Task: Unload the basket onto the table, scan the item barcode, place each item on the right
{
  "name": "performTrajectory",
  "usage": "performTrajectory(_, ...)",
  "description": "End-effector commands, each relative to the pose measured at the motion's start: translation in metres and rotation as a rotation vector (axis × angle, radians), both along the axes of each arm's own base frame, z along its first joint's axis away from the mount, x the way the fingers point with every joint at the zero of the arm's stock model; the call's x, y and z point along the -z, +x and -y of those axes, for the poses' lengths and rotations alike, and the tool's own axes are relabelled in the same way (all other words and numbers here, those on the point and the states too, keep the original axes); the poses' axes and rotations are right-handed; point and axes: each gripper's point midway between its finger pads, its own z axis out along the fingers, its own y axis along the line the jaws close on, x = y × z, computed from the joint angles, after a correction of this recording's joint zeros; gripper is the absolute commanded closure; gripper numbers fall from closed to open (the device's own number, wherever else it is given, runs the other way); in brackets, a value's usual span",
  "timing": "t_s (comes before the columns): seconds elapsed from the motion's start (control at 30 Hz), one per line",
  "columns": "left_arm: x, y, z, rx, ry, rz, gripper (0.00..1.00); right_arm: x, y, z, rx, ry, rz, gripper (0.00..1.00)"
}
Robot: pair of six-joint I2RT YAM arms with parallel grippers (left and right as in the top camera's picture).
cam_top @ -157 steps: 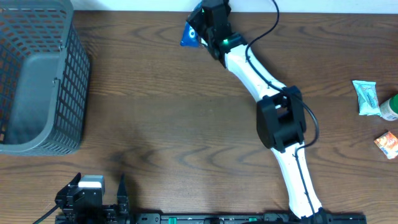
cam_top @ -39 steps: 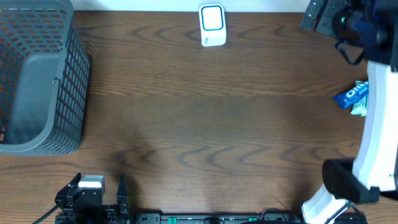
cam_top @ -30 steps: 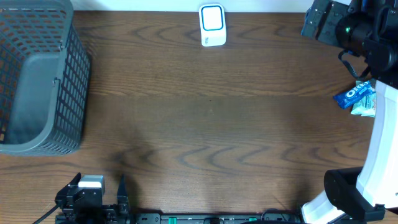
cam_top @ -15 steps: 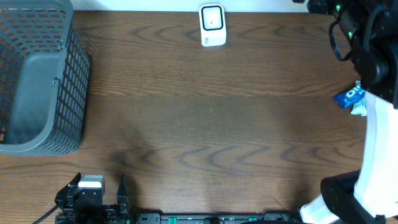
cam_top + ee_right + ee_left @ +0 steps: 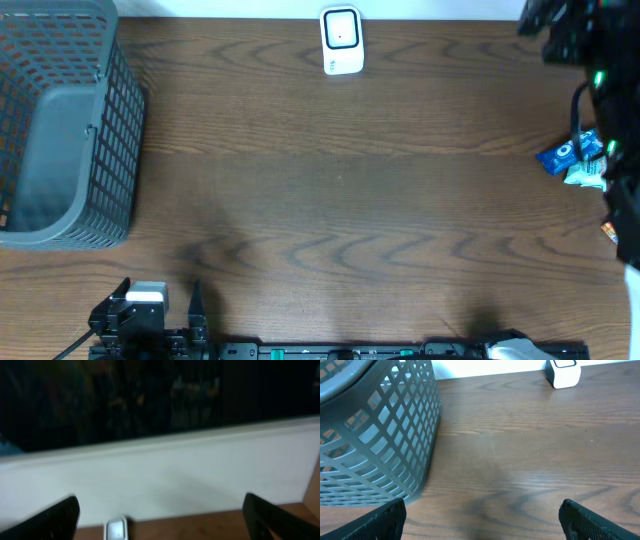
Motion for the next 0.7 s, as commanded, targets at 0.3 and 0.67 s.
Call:
performTrajectory(0.3, 0.0, -0.001, 0.002, 0.012, 0.003, 0.005, 0.02, 0.111, -0.079, 0.034, 0.029, 0.013, 0.161, 0.01)
performTrajectory(0.67, 0.0, -0.001, 0.002, 0.012, 0.003, 0.005, 0.03, 0.206, -0.125, 0.042, 0.04, 0.024, 0.368, 0.01)
